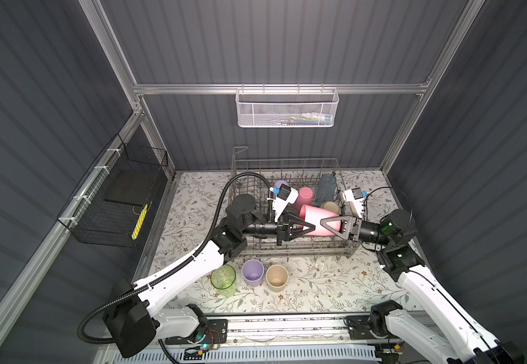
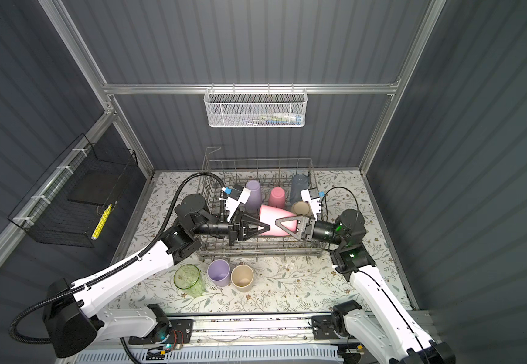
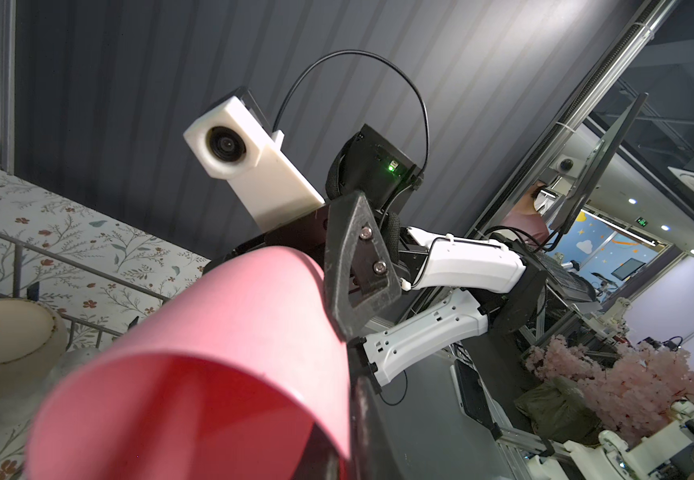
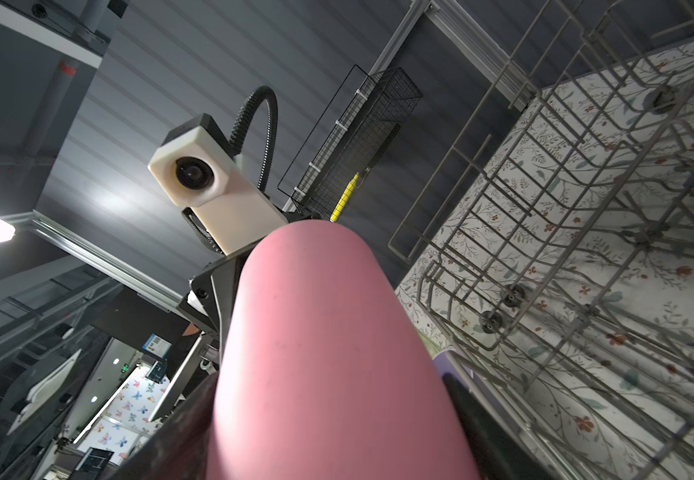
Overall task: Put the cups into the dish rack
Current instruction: 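Carry the pink cup over the rack while the right gripper reaches toward it, then close the right gripper on the pink cup's base held by the left gripper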
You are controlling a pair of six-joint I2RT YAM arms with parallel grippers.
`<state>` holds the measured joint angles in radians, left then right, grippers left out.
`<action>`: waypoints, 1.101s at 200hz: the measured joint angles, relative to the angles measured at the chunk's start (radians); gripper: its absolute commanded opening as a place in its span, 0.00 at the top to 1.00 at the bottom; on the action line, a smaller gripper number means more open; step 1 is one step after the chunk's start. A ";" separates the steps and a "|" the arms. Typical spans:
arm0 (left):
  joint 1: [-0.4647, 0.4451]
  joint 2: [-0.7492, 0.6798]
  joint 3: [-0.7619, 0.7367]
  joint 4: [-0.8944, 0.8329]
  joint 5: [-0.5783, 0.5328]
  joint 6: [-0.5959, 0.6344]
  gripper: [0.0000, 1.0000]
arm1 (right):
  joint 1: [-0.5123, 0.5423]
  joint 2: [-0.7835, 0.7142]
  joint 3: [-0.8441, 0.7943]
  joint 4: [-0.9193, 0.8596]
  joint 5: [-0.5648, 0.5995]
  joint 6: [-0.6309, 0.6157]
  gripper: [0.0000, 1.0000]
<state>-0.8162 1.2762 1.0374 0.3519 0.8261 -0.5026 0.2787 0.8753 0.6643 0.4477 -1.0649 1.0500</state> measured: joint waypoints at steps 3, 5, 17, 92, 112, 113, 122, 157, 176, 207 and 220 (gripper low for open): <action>0.000 0.001 -0.001 0.000 0.000 -0.001 0.75 | 0.000 0.000 0.000 0.003 0.001 0.002 0.69; 0.000 0.001 -0.001 -0.003 -0.002 -0.002 0.74 | 0.001 0.000 0.000 0.005 0.001 0.005 0.69; 0.000 0.002 -0.002 -0.016 -0.006 0.002 0.67 | 0.003 0.000 0.000 0.011 0.005 0.007 0.69; 0.024 -0.060 -0.006 -0.144 -0.068 0.051 0.51 | -0.031 -0.010 0.077 -0.230 0.067 -0.132 0.70; 0.042 -0.108 -0.011 -0.186 -0.092 0.068 0.50 | -0.069 -0.005 0.094 -0.277 0.077 -0.150 0.70; 0.043 -0.110 -0.012 -0.188 -0.093 0.069 0.50 | -0.071 -0.005 0.095 -0.279 0.078 -0.151 0.70; 0.053 -0.136 -0.014 -0.211 -0.103 0.077 0.50 | -0.084 0.006 0.106 -0.303 0.079 -0.160 0.69; 0.070 -0.220 -0.017 -0.291 -0.158 0.113 0.48 | -0.093 0.103 0.262 -0.537 0.148 -0.304 0.69; 0.072 -0.245 -0.018 -0.326 -0.190 0.133 0.44 | -0.084 0.166 0.372 -0.688 0.235 -0.416 0.69; 0.078 -0.251 -0.035 -0.366 -0.233 0.157 0.42 | -0.059 0.279 0.488 -0.868 0.373 -0.550 0.69; 0.082 -0.251 -0.050 -0.380 -0.248 0.163 0.40 | -0.039 0.335 0.525 -0.931 0.435 -0.587 0.69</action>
<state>-0.7345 1.0248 0.9874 -0.0280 0.5777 -0.3393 0.2401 1.2098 1.1889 -0.4835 -0.6304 0.4625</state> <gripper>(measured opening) 0.583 0.735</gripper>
